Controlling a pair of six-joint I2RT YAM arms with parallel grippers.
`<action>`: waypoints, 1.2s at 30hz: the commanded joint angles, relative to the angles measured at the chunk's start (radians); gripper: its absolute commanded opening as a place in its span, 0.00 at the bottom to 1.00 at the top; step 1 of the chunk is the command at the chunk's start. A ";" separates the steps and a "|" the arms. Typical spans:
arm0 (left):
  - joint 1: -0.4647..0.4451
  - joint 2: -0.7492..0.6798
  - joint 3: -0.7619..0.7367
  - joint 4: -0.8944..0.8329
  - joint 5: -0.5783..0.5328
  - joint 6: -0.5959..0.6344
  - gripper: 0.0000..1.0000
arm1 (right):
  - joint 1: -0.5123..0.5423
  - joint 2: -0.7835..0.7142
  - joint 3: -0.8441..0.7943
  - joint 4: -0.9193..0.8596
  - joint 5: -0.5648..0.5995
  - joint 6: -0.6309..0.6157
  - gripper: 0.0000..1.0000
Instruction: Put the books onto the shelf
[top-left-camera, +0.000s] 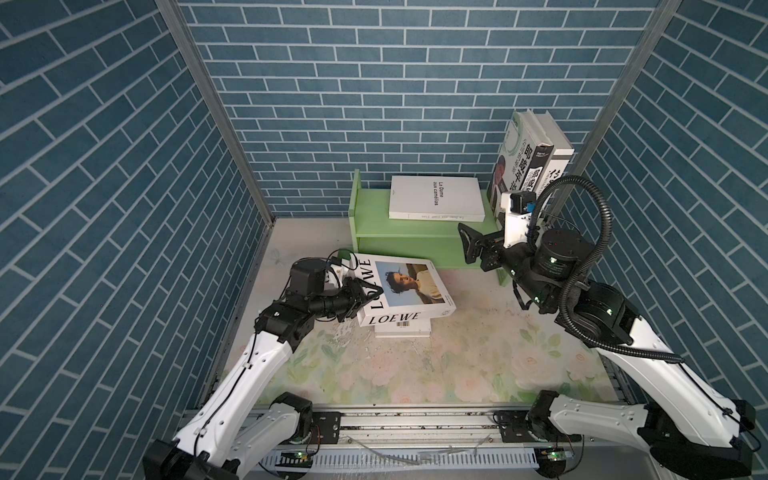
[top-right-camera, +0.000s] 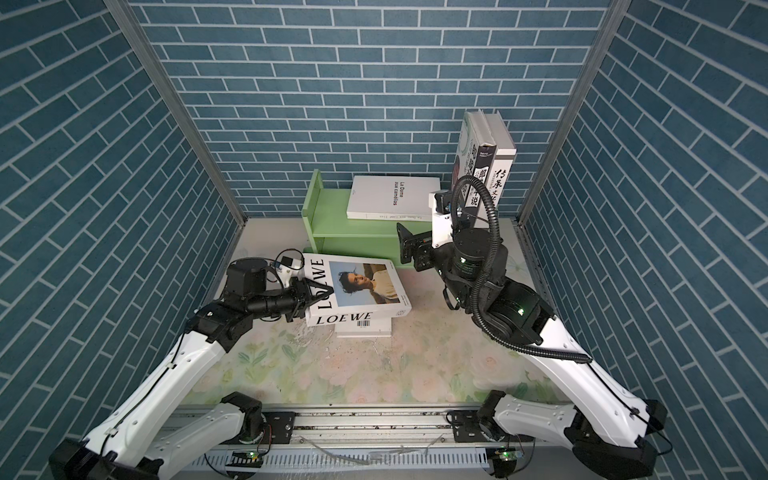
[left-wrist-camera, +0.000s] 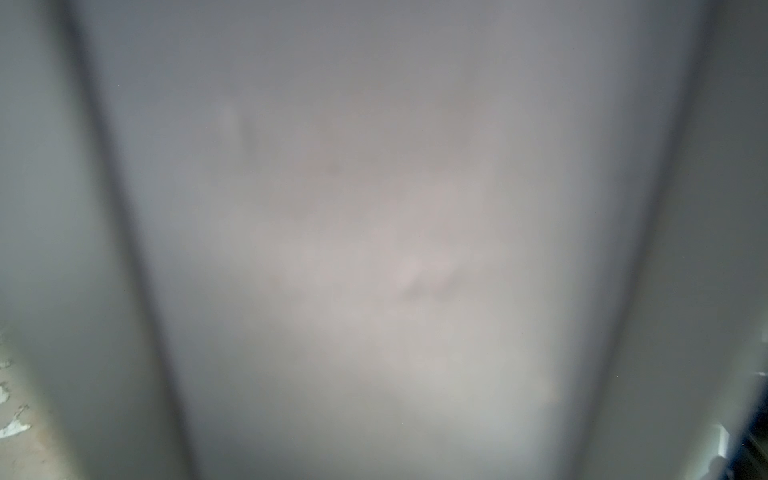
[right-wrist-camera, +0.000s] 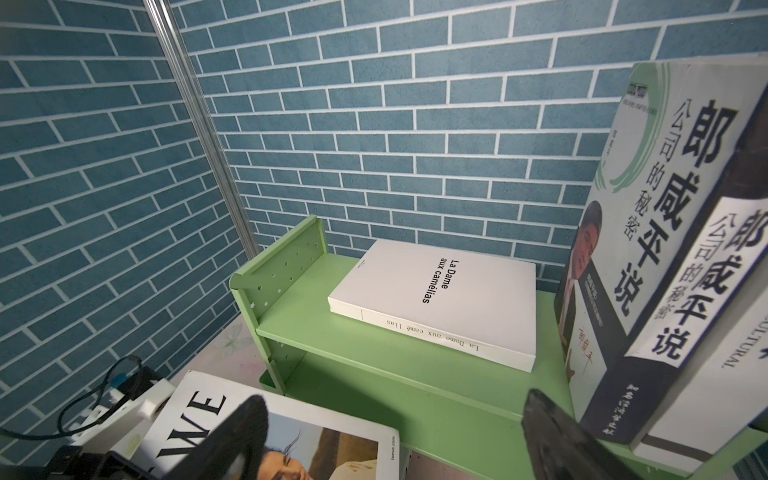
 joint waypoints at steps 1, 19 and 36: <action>-0.007 0.036 -0.028 0.213 -0.002 -0.015 0.28 | 0.000 -0.034 -0.015 -0.028 0.045 0.032 0.95; -0.059 0.195 -0.121 0.267 -0.079 0.012 0.35 | 0.000 -0.035 -0.024 -0.022 0.090 0.032 0.96; -0.063 0.195 -0.197 0.178 -0.110 0.059 0.50 | 0.000 0.006 -0.016 -0.013 0.085 0.052 0.96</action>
